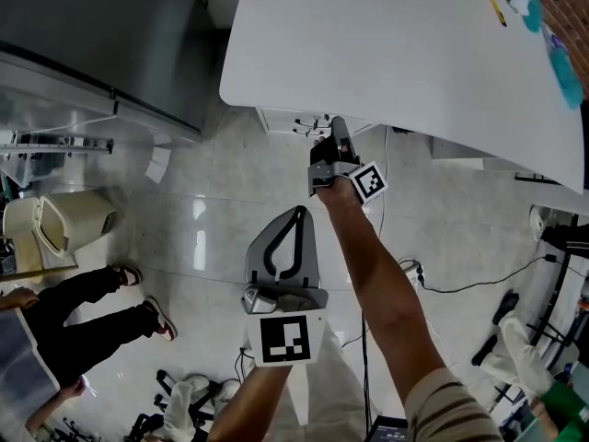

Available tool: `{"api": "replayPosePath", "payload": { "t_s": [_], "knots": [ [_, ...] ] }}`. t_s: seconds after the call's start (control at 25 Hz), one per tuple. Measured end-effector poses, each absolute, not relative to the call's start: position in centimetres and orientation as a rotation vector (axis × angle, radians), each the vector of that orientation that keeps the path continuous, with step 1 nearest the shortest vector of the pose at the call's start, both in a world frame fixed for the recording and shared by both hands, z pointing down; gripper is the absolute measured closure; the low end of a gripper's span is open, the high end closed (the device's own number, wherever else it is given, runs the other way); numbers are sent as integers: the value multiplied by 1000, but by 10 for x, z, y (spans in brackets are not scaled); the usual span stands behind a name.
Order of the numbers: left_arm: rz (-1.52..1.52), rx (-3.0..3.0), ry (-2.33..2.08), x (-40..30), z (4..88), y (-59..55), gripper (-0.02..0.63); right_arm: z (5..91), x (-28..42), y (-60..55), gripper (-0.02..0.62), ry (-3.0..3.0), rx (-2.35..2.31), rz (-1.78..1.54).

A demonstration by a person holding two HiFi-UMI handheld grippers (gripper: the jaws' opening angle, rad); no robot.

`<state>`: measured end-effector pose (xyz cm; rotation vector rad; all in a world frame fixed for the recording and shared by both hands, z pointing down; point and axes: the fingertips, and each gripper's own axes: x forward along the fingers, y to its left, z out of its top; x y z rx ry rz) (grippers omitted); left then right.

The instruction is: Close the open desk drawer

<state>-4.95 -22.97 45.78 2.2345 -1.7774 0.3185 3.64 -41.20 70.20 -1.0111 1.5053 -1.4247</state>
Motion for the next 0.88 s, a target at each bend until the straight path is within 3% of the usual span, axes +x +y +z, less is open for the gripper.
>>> {"api": "replayPosePath", "payload": {
  "t_s": [0.48, 0.88],
  "knots": [
    [286, 2223, -1764, -45, 456, -218, 600, 690, 32, -350, 502, 1486, -874, -1444],
    [271, 2236, -1771, -50, 442, -196, 600, 647, 24, -313, 514, 1464, -791, -1433]
  ]
}}
